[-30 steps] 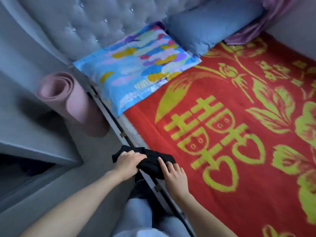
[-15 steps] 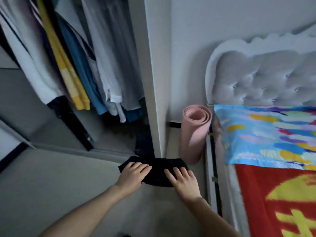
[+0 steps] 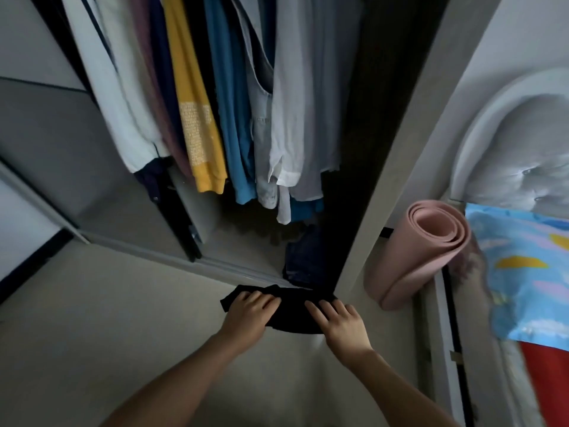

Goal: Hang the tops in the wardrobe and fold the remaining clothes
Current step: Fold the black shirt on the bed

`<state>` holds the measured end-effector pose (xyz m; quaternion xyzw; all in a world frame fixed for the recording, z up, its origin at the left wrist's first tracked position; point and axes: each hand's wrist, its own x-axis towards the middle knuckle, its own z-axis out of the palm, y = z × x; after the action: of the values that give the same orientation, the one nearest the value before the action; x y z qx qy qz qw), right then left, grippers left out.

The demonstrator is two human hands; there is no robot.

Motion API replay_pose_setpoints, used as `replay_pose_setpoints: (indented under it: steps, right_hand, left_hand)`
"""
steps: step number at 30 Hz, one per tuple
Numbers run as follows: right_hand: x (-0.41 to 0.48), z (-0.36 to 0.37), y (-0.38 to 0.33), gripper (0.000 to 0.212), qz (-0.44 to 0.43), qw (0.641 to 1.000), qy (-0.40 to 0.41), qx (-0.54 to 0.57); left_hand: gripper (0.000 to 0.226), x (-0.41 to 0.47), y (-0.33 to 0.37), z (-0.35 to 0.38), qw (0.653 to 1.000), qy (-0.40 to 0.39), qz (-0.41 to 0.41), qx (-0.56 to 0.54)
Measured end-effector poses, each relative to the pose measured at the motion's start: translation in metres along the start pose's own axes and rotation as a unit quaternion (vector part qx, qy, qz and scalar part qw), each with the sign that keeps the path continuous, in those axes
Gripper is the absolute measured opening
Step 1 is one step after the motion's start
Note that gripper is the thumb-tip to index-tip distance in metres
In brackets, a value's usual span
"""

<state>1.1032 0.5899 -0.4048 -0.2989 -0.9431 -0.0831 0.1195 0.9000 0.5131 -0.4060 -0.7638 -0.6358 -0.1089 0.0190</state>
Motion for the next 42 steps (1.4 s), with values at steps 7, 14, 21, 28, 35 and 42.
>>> replay_pose_setpoints:
  steps: [7,14,21,28,35,42]
  right_hand:
    - [0.045,0.052,0.0,0.05,-0.013,0.996,-0.089,0.025]
    - [0.123,0.132,0.011,0.077,0.021,0.987,-0.133,0.085]
    - [0.165,0.269,0.004,0.077,0.008,0.981,-0.167,0.1]
    - [0.203,0.473,-0.002,0.056,-0.047,0.989,-0.128,0.054]
    - [0.302,0.625,0.031,0.053,-0.092,0.992,0.055,-0.061]
    - [0.393,0.666,0.112,0.095,0.095,0.984,0.009,-0.154]
  left_hand:
    - [0.061,0.016,-0.051,0.04,0.998,-0.052,-0.023,-0.011]
    - [0.064,0.068,-0.135,0.082,0.996,-0.08,-0.038,0.002]
    - [0.062,0.081,-0.215,0.197,0.993,-0.11,-0.028,0.022]
    - [0.064,0.09,-0.325,0.381,0.992,-0.092,0.023,0.079]
    - [0.041,0.153,-0.449,0.5,0.977,0.075,0.08,0.182]
    - [0.066,0.287,-0.496,0.548,0.975,0.068,-0.061,0.2]
